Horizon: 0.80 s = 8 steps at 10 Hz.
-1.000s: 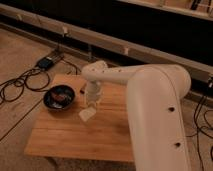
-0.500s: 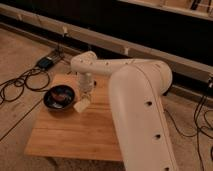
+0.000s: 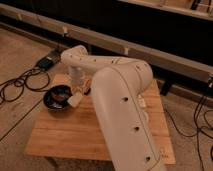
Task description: Place the white sponge in the ceramic bowl
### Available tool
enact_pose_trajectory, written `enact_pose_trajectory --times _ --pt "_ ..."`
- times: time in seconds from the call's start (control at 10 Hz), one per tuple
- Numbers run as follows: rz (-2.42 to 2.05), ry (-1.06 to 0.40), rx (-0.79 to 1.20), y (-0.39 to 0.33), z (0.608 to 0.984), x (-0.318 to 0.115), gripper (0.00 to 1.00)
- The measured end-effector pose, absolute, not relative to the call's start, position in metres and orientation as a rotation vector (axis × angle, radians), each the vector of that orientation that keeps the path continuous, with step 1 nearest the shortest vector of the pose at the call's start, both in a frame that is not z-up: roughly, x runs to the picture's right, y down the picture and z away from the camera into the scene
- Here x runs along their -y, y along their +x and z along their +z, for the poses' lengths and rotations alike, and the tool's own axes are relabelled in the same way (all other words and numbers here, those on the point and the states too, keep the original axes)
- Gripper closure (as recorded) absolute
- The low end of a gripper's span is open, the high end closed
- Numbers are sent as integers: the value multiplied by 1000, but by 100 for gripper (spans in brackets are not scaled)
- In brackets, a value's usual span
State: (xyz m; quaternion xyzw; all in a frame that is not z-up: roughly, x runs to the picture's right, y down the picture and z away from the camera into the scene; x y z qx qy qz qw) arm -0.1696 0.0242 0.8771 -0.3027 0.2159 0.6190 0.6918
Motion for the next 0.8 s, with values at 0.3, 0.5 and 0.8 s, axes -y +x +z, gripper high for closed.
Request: enact_pose_trajectory --times 0.3,0.5,0.8 --pt "1308 -686 -407 -198 892 -15 85" --pt "1274 -685 -327 -214 905 -4 85" --pt "1233 -700 -215 -226 917 3 85"
